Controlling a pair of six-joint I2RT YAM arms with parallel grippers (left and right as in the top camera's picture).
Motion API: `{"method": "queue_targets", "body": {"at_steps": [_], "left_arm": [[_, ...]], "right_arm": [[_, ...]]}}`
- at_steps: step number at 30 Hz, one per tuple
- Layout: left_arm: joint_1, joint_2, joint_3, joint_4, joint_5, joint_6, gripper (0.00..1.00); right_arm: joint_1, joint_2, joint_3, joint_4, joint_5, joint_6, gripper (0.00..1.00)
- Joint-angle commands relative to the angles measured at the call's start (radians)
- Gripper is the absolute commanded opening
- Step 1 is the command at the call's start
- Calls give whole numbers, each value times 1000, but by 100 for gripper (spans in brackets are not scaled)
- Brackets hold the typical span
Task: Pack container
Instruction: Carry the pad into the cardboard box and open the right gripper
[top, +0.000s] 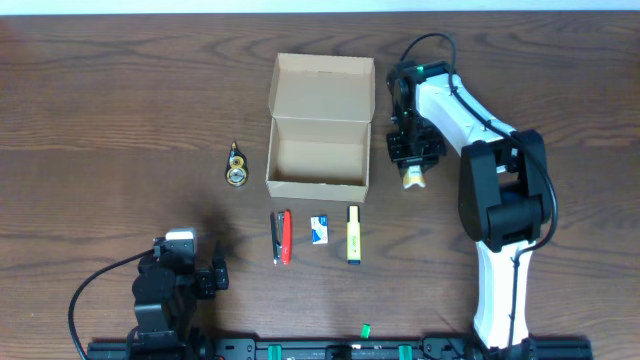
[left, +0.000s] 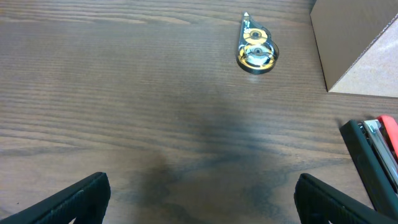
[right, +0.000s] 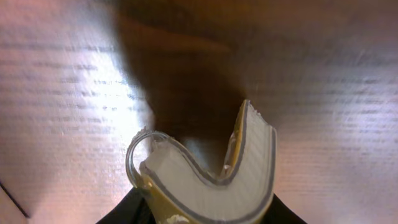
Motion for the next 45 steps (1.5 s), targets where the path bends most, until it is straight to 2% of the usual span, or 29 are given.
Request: {"method": "queue_targets", "body": {"at_steps": [1,8,17,25,29,45], "left_arm": [[8,-6,-10,-4,-15,-3,95],[8,-6,-10,-4,-15,-3,96],[8,-6,-10,-4,-15,-3,96],[8,-6,-10,-4,-15,-3,95],[8,-6,-10,-4,-15,-3,95],[8,-6,-10,-4,-15,-3,96]], "right_arm": [[8,-53,-5,-13,-4,-7,20],[31,-215,-5,-51,-3,-23,19],[132,-388,-5,-18,0,-26,25],[249,-389,-5,101,-8,-6,35],[292,-387,-5,161,-7,-2,37],[309,-240,-5,239,-16,92,32]]}}
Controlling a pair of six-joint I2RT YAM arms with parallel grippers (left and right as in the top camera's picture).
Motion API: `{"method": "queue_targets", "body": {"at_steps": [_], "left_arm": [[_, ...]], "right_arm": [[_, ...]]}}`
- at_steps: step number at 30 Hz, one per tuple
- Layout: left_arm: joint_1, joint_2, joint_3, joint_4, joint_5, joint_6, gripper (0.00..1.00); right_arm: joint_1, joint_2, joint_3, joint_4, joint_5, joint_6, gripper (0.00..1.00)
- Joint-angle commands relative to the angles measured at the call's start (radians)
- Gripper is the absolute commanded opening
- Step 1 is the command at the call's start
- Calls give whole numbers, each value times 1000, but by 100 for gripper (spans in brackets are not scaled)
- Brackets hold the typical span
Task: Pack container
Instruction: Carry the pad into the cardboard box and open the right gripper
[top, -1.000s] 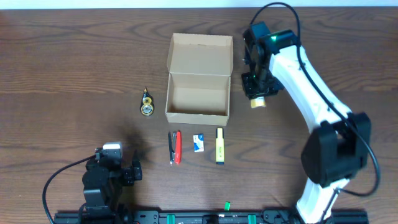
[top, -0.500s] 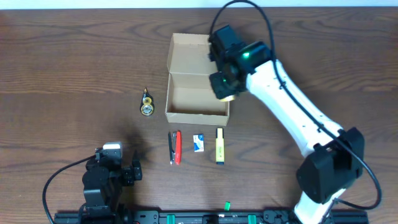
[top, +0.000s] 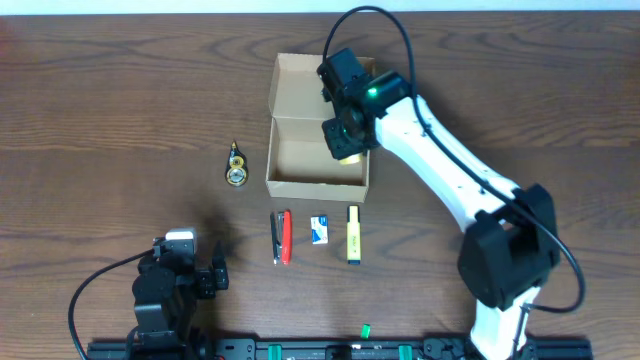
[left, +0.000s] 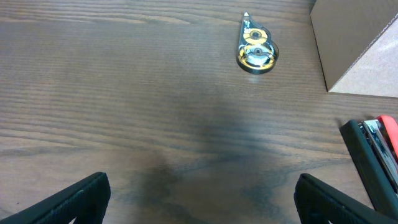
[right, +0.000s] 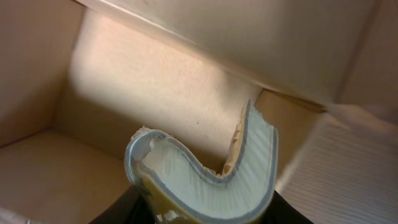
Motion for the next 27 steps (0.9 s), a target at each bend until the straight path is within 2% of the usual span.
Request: {"method": "queue_targets", "body": {"at_steps": [1,12,19,27], "left_arm": [[8,-6,-10,-4,-15,-3,95],[8,-6,-10,-4,-15,-3,95],[8,-6,-10,-4,-15,-3,96],[8,-6,-10,-4,-15,-3,95]], "right_arm": [[12,35,4,4,-3,49,32],[12,69,4,15,-3,82,34],[14,69,4,15,-3,84,52],[14,69,4,14,-3,84,63]]}}
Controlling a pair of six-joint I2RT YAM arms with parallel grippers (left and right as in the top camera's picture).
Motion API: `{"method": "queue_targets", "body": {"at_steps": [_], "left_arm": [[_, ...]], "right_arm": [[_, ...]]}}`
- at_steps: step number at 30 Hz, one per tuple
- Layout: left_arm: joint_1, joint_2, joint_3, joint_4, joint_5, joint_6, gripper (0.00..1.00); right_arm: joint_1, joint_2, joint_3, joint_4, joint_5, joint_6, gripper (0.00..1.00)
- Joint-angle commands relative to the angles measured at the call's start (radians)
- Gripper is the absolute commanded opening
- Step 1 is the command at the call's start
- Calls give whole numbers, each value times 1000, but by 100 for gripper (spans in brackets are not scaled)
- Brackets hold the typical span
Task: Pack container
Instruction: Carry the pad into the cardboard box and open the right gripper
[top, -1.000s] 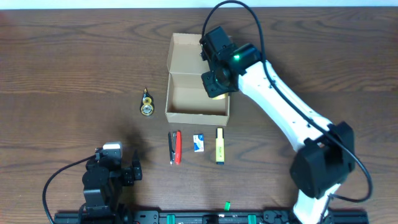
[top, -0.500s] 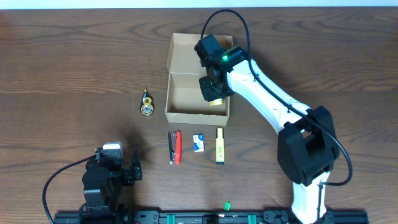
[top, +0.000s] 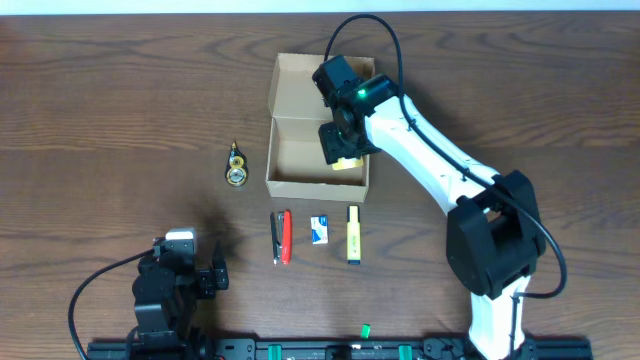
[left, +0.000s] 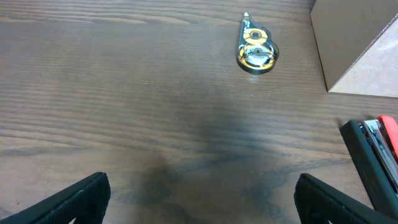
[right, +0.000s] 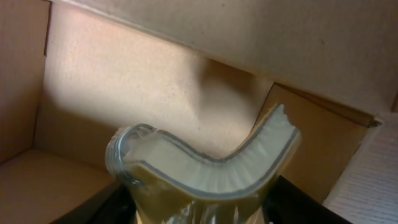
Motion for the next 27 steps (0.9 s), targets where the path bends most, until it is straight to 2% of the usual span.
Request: {"method": "queue_targets", "body": {"at_steps": [1,14,27], "left_arm": [[8,-6,-10,-4,-15,-3,95],[8,-6,-10,-4,-15,-3,96],[8,-6,-10,-4,-15,-3,95]], "right_arm": [[13,6,4,-1,0,3,64],[13,6,4,-3,0,-10,79],[13,5,19,19,-54,-27,79]]}}
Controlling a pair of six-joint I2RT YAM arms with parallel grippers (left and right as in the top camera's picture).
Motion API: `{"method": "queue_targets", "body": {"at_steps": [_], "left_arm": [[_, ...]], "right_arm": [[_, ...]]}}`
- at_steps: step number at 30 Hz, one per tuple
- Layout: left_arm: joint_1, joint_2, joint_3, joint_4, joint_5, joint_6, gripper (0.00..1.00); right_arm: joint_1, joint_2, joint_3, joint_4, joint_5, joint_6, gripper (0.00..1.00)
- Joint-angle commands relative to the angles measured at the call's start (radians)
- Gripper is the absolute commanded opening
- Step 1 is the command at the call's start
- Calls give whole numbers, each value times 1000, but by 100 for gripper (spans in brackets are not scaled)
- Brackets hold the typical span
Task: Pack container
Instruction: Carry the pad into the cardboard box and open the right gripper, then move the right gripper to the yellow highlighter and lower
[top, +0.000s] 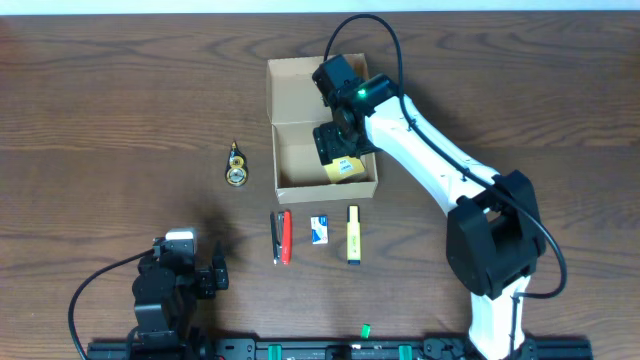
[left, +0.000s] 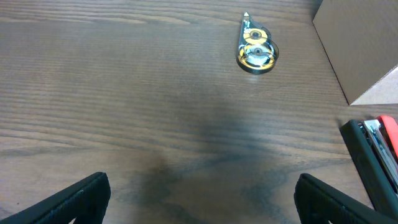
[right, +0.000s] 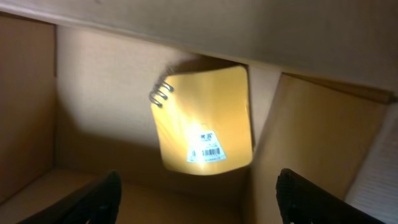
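Note:
The open cardboard box stands at the table's middle, lid flap folded back. Inside, at its right end, lies a yellow spiral notepad, barcode label up. My right gripper hangs over the box, open and empty, with the notepad below and between its fingers. My left gripper rests at the near left, open over bare wood. On the table lie a correction tape, a red and black stapler, a blue and white eraser and a yellow highlighter.
The box walls close in on the right gripper on both sides. The stapler, eraser and highlighter lie in a row just in front of the box. The right arm reaches over the table's right half.
My right gripper has opened and let the notepad go; it now lies flat in the box's right end. The box has shifted slightly to the right. The left arm has not moved.
My right gripper held the bent notepad over the table right of the box. Then it held the pad over the box, then lower inside it. Now the pad lies in the box and the gripper is open above it.

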Motion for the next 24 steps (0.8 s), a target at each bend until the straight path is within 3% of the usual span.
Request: {"method": "queue_targets", "body": {"at_steps": [1,7,13,17,20,24], "left_arm": [[8,-6,-10,-4,-15,-3,95],[8,-6,-10,-4,-15,-3,96],[8,-6,-10,-4,-15,-3,95],[8,-6,-10,-4,-15,-3,95],[8,-6,-10,-4,-15,-3,95],[8,-6,-10,-4,-15,-3,96]], "right_arm": [[13,5,29,6,-38,-19,79],[13,2,166,-48,-30,-22,78],[13,-15,328,-211,-2,-63,79],[10,-68,332,-315,48,-68,65],[3,-121,329,-394,58,-63,67],[-16,-205,302,-451,58,-60,77]]}}
